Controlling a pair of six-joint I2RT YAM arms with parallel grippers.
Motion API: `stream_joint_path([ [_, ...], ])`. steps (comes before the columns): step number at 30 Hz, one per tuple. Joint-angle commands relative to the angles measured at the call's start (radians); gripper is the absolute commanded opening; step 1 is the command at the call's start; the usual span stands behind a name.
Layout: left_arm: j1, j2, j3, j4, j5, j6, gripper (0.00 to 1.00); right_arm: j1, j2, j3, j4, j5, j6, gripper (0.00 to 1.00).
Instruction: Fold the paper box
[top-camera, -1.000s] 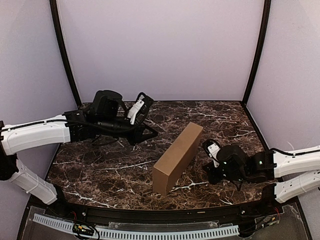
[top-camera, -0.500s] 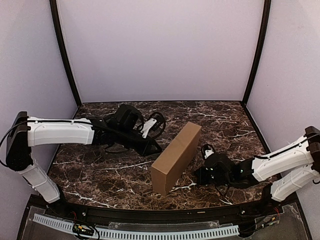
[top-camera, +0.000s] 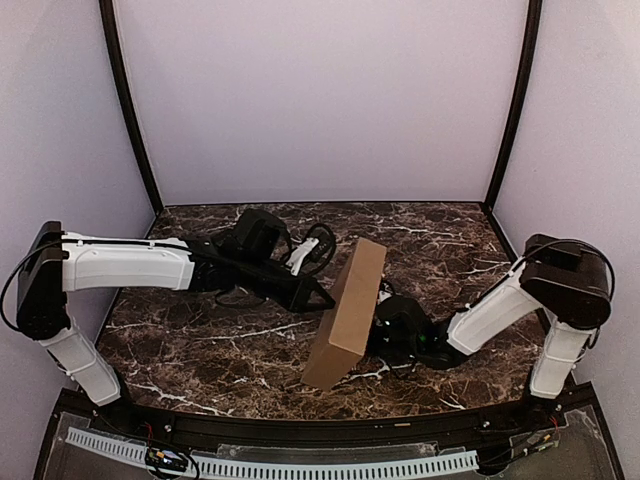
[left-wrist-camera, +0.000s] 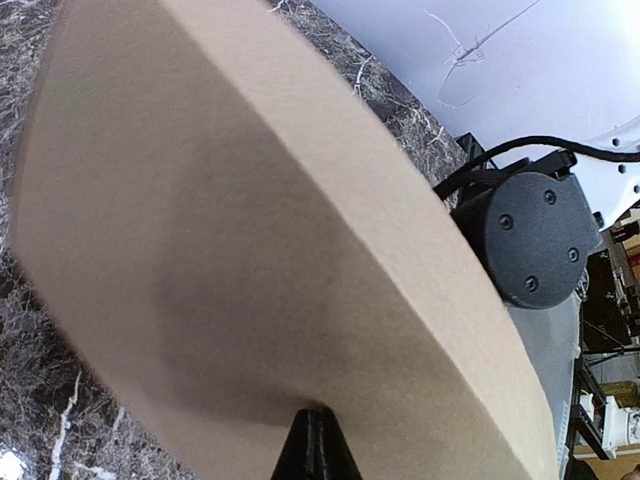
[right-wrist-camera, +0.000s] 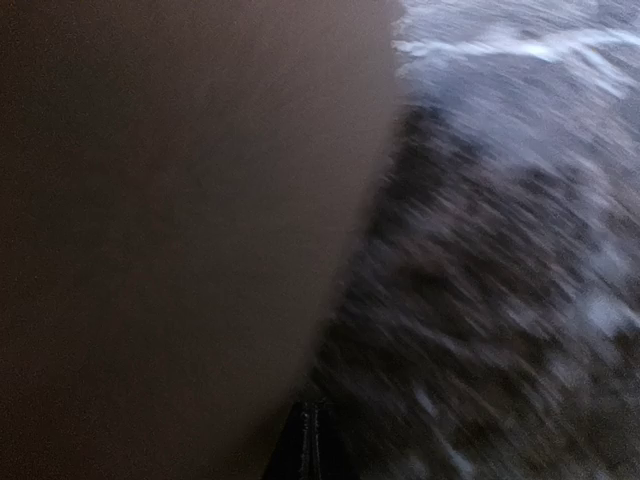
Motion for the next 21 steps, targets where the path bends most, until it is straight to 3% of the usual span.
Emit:
stream_joint_path([
  [1,-0.004,-0.079,-0.002,-0.004,-0.004,-0.015,0.01,-0.032,0.136,0.16,0.208,-0.118,-0.059,0.0],
  [5,-0.005,-0.124,-0.037,-0.013,-0.035,-0.014,0.01,-0.057,0.219,0.25,0.216,-0.165,-0.071,0.0],
  [9,-0.005,-0.152,-0.063,-0.021,-0.06,-0.006,0.01,-0.079,0.206,0.206,0.231,-0.164,-0.062,0.0],
  [15,-0.005,-0.149,-0.072,-0.035,-0.088,0.016,0.01,-0.114,0.082,0.039,0.197,-0.127,-0.078,0.0],
  [21,-0.005,-0.147,-0.041,-0.073,-0.135,0.046,0.01,-0.129,-0.077,-0.018,0.02,-0.094,-0.194,0.0],
])
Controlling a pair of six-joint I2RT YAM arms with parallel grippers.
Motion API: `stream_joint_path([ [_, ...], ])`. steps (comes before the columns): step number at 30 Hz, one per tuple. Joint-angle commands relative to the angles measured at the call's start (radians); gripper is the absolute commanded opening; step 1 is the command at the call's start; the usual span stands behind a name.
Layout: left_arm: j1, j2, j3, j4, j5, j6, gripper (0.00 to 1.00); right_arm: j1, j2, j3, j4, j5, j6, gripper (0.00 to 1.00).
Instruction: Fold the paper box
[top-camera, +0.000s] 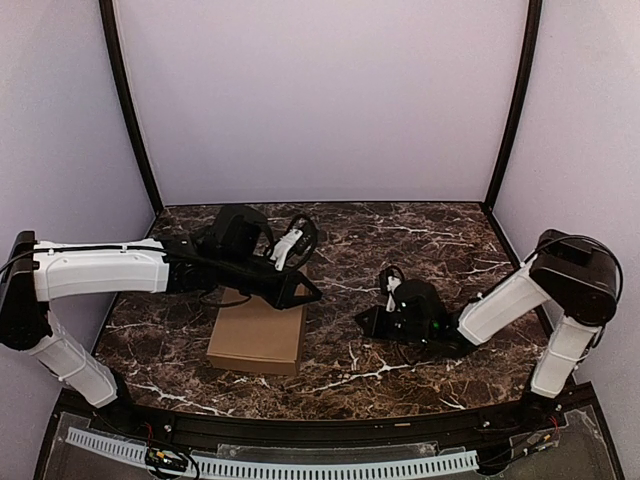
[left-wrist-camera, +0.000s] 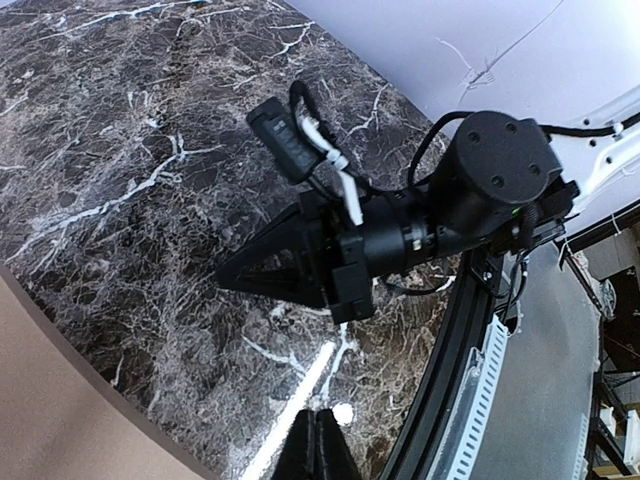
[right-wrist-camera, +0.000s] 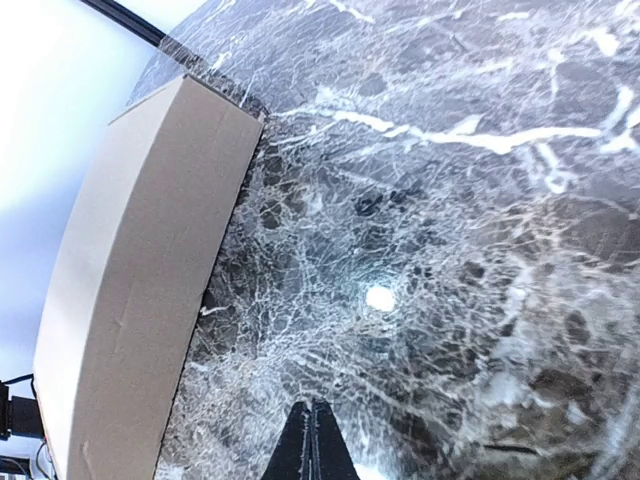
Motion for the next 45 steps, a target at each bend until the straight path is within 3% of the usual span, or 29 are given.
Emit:
stream_joint_path([
  [1,-0.003,-0.016,0.022,-0.072,-0.067,0.048,0.01,-0.012,-0.123,-0.008,-0.145,0.044,-0.124,0.0],
  [3,-0.003,-0.019,0.041,-0.101,-0.107,0.07,0.04,-0.014,-0.194,0.005,-0.234,0.073,-0.186,0.01],
  [4,-0.001,-0.021,0.047,-0.109,-0.118,0.077,0.06,-0.015,-0.221,0.016,-0.276,0.085,-0.217,0.06],
  [6,-0.001,-0.022,0.068,-0.144,-0.153,0.094,0.16,-0.015,-0.271,0.049,-0.374,0.111,-0.277,0.28],
  [9,0.001,-0.029,0.113,-0.208,-0.222,0.125,0.45,-0.018,-0.341,0.103,-0.512,0.188,-0.356,0.58],
  [10,0.004,-0.034,0.122,-0.222,-0.238,0.13,0.6,-0.019,-0.367,0.115,-0.543,0.209,-0.389,0.67],
  [13,0.014,-0.047,0.169,-0.283,-0.312,0.156,0.86,-0.024,-0.448,0.144,-0.626,0.275,-0.453,0.97],
  [14,0.02,-0.053,0.179,-0.307,-0.327,0.158,0.95,-0.03,-0.475,0.159,-0.651,0.296,-0.469,0.99],
  [15,0.024,-0.056,0.199,-0.319,-0.353,0.159,0.97,-0.034,-0.5,0.171,-0.676,0.316,-0.483,0.99],
  [23,0.162,-0.044,0.388,-0.528,-0.41,0.126,0.99,-0.064,-0.595,0.316,-0.924,0.582,-0.577,0.99],
  [25,0.224,-0.051,0.412,-0.555,-0.396,0.125,0.99,-0.164,-0.638,0.321,-0.959,0.512,-0.555,0.99],
  [29,0.369,-0.095,0.392,-0.55,-0.341,0.12,0.99,-0.459,-0.672,0.354,-1.038,0.231,-0.512,0.99],
  [32,0.481,-0.142,0.309,-0.507,-0.314,0.109,0.99,-0.612,-0.64,0.416,-1.13,0.144,-0.508,0.99],
  [35,0.539,-0.205,0.236,-0.478,-0.362,0.109,0.99,-0.775,-0.573,0.531,-1.277,-0.076,-0.484,0.98],
  [39,0.546,-0.298,0.14,-0.445,-0.464,0.138,0.99,-0.788,-0.591,0.552,-1.313,-0.174,-0.59,0.99],
  [45,0.545,-0.484,-0.033,-0.327,-0.553,0.164,0.99,-0.788,-0.855,0.411,-1.155,-0.195,-0.67,0.99],
])
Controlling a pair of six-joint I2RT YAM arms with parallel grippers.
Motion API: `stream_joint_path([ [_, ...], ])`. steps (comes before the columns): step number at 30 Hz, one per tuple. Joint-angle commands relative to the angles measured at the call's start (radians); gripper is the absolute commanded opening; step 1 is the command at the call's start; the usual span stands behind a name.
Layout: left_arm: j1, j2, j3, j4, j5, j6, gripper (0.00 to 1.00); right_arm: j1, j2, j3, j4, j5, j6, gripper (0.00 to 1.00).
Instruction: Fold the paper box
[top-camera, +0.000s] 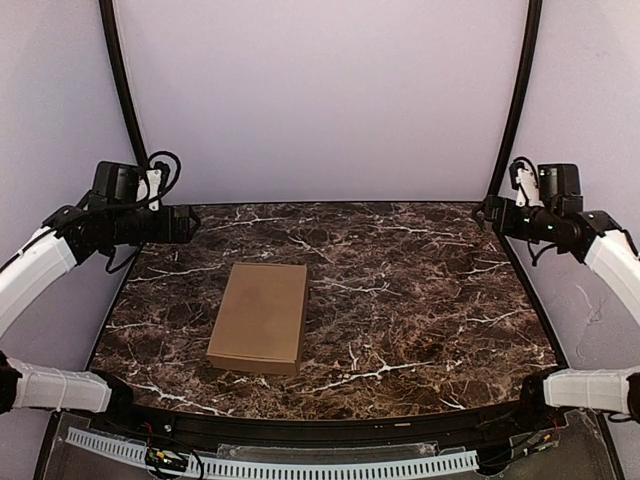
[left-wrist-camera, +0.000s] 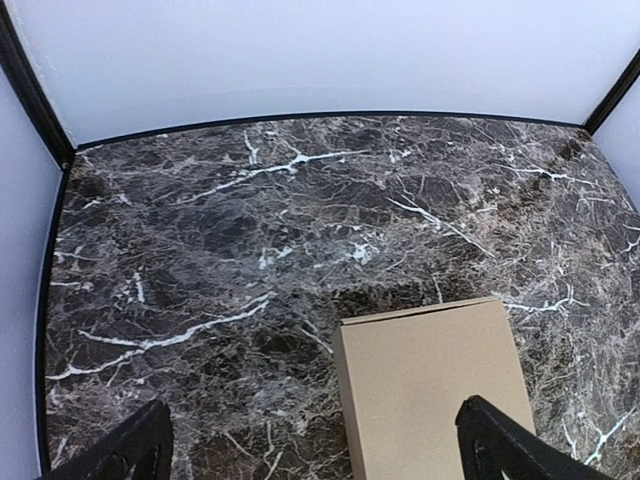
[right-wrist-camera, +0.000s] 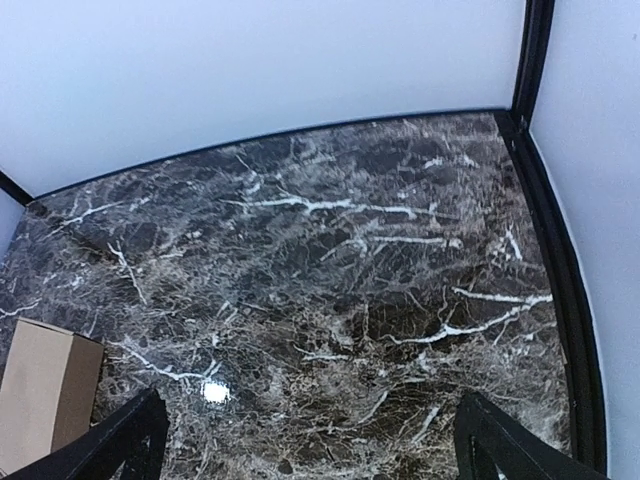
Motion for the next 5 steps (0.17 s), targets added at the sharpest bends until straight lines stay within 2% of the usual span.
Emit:
stream_joint_path([
  [1,0.0,-0.148,-0.103,0.116,-0.09,0.035,0.99,0.001,-0.171,-0.065,0.081,-0.08,-0.089,0.99],
  [5,0.001,-0.247,-0.171,0.202,-0.071,0.071,0.99,0.002,-0.208,-0.101,0.122,-0.052,-0.082,0.99],
])
